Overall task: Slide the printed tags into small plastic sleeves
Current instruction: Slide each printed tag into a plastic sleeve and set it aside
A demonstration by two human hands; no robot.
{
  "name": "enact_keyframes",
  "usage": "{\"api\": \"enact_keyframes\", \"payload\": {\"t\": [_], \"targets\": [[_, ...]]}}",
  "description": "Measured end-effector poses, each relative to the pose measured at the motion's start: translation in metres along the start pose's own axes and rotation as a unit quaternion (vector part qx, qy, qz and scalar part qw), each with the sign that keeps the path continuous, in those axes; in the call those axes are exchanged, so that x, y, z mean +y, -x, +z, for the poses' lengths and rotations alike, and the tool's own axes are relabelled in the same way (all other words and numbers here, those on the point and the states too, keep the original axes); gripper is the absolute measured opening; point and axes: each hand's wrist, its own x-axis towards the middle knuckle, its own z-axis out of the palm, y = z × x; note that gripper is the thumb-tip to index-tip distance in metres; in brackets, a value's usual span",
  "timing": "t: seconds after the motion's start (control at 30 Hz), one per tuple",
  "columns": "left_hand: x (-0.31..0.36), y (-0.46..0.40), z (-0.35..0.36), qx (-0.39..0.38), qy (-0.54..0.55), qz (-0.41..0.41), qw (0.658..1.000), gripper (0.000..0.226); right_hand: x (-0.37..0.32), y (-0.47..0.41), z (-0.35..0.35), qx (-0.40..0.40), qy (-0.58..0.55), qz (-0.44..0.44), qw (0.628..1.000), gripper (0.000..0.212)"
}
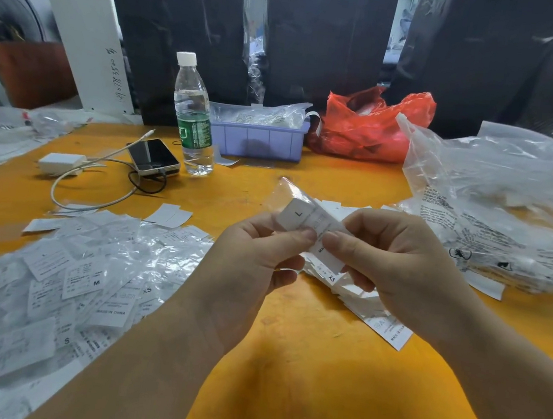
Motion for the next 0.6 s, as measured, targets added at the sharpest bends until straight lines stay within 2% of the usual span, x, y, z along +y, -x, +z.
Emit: {"api": "enact_keyframes", "payload": {"t": [0.13, 0.2, 0.37, 0.47, 0.6], "targets": [[-0.0001, 0.0005, 0.0007, -0.025, -0.005, 0.009, 1.000, 0.015, -0.0034, 0.0006, 0.0010, 0.016, 0.004, -0.006, 1.000, 0.036], [-0.0007, 0.0004, 0.0005, -0.024, -0.001, 0.011, 1.000, 0.020, -0.0044, 0.0006, 0.0012, 0.011, -0.010, -0.006, 1.000, 0.039], [-0.0016, -0.0015, -0.0015, -0.010, 0.013, 0.011, 1.000, 0.026, -0.0037, 0.0007, 0.0002, -0.026, -0.055, 0.008, 0.998, 0.011], [-0.0015, -0.0011, -0.0022, -0.025, -0.008, 0.009, 1.000, 0.033, -0.0031, 0.0001, -0.0004, -0.002, -0.058, 0.016, 0.998, 0.014], [0.0045, -0.0024, -0.0063, -0.042, -0.001, 0.002, 0.999, 0.019, -0.0049, -0.0012, -0.0014, 0.008, -0.060, 0.036, 0.997, 0.024]]}}
